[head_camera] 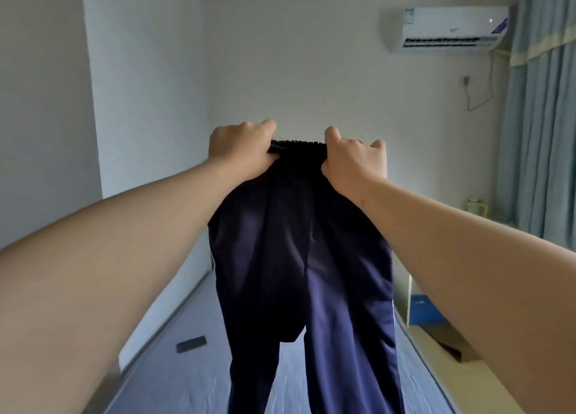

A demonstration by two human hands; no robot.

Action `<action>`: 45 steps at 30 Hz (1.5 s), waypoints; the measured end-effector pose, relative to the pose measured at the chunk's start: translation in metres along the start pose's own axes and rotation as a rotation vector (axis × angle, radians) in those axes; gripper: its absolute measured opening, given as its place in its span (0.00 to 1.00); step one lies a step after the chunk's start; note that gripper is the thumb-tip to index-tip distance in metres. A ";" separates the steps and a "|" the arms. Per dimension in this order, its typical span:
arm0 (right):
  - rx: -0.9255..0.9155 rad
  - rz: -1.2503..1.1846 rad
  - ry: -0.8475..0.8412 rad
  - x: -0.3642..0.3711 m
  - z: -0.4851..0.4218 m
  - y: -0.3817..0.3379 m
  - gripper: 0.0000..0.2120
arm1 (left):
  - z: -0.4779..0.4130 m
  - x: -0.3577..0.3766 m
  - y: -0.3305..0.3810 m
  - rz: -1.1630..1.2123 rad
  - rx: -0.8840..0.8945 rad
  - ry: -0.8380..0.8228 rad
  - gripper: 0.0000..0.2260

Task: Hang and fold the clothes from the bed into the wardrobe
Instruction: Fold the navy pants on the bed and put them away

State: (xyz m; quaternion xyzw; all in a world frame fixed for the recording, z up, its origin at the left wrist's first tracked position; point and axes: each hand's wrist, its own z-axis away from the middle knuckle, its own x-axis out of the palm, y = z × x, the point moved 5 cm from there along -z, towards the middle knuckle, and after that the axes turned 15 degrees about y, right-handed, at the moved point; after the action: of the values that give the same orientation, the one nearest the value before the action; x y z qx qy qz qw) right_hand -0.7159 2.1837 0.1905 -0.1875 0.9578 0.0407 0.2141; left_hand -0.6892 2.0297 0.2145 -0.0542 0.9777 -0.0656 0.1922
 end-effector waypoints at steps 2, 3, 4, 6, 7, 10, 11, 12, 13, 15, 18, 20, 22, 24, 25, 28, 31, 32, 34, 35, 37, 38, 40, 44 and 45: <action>-0.009 0.012 0.012 -0.009 -0.019 -0.006 0.10 | -0.012 -0.015 -0.008 -0.031 -0.040 0.046 0.12; -0.010 0.015 0.012 -0.011 -0.025 -0.008 0.10 | -0.015 -0.020 -0.011 -0.043 -0.056 0.058 0.12; -0.018 0.009 0.014 -0.015 -0.031 -0.012 0.10 | -0.018 -0.025 -0.014 -0.057 -0.065 0.071 0.12; -0.038 -0.001 -0.008 -0.020 -0.040 -0.018 0.09 | -0.022 -0.033 -0.021 -0.092 -0.064 0.074 0.12; -0.049 -0.001 -0.026 -0.023 -0.044 -0.019 0.09 | -0.024 -0.036 -0.023 -0.119 -0.054 0.068 0.13; -0.069 0.018 -0.085 -0.037 -0.059 -0.022 0.08 | -0.034 -0.048 -0.027 -0.169 -0.048 0.045 0.12; -0.067 0.031 -0.112 -0.041 -0.063 -0.022 0.08 | -0.038 -0.052 -0.027 -0.166 -0.055 0.050 0.12; -0.054 0.045 -0.146 -0.043 -0.067 -0.023 0.08 | -0.041 -0.056 -0.025 -0.163 -0.056 0.057 0.11; -0.035 0.057 -0.186 -0.043 -0.069 -0.022 0.09 | -0.043 -0.058 -0.023 -0.158 -0.050 0.059 0.11; -0.009 0.074 -0.275 -0.036 -0.066 -0.021 0.09 | -0.041 -0.055 -0.019 -0.134 -0.044 0.018 0.11; -0.017 0.056 -0.410 -0.011 -0.044 -0.017 0.09 | -0.023 -0.037 -0.017 -0.088 -0.025 -0.165 0.12; -0.011 0.038 -0.496 0.003 -0.025 -0.012 0.07 | -0.008 -0.027 -0.014 -0.083 0.007 -0.284 0.13; 0.004 0.021 -0.523 0.008 -0.012 -0.009 0.07 | 0.001 -0.020 -0.014 -0.065 0.019 -0.353 0.15; 0.035 0.002 -0.491 0.009 -0.008 -0.007 0.09 | 0.005 -0.020 -0.015 -0.012 0.003 -0.397 0.17; 0.050 -0.003 -0.477 0.009 -0.007 -0.007 0.10 | 0.006 -0.022 -0.016 0.024 -0.008 -0.414 0.17; 0.041 0.014 -0.539 0.020 -0.003 -0.008 0.17 | 0.011 -0.026 -0.022 0.132 -0.029 -0.447 0.19; 0.001 0.000 -0.615 0.031 0.013 -0.013 0.18 | 0.026 -0.020 -0.025 0.228 -0.044 -0.500 0.19; 0.005 -0.033 -0.630 0.034 0.020 -0.014 0.17 | 0.033 -0.017 -0.026 0.254 -0.045 -0.519 0.19; 0.045 -0.123 -0.614 0.041 0.038 -0.017 0.13 | 0.048 -0.009 -0.029 0.304 -0.056 -0.546 0.18; 0.061 -0.157 -0.563 0.041 0.046 -0.018 0.09 | 0.056 -0.006 -0.030 0.327 -0.071 -0.559 0.18; 0.036 -0.182 -0.412 0.036 0.061 -0.022 0.07 | 0.070 0.001 -0.033 0.362 -0.106 -0.589 0.18; 0.017 -0.186 -0.367 0.034 0.068 -0.024 0.09 | 0.076 0.003 -0.034 0.374 -0.119 -0.599 0.18; 0.020 -0.231 -0.332 0.037 0.077 -0.025 0.11 | 0.083 0.008 -0.035 0.380 -0.129 -0.605 0.18; -0.033 -0.340 -0.309 0.031 0.077 -0.023 0.14 | 0.088 0.010 -0.040 0.242 -0.053 -0.591 0.16; -0.091 -0.327 -0.336 0.028 0.075 -0.023 0.20 | 0.087 0.009 -0.041 0.201 -0.021 -0.582 0.16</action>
State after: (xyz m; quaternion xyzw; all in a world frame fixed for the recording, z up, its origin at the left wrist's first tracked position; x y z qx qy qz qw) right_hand -0.7006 2.1646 0.1104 -0.3402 0.8628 0.0792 0.3655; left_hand -0.6610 1.9791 0.1369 0.0242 0.8827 -0.0180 0.4690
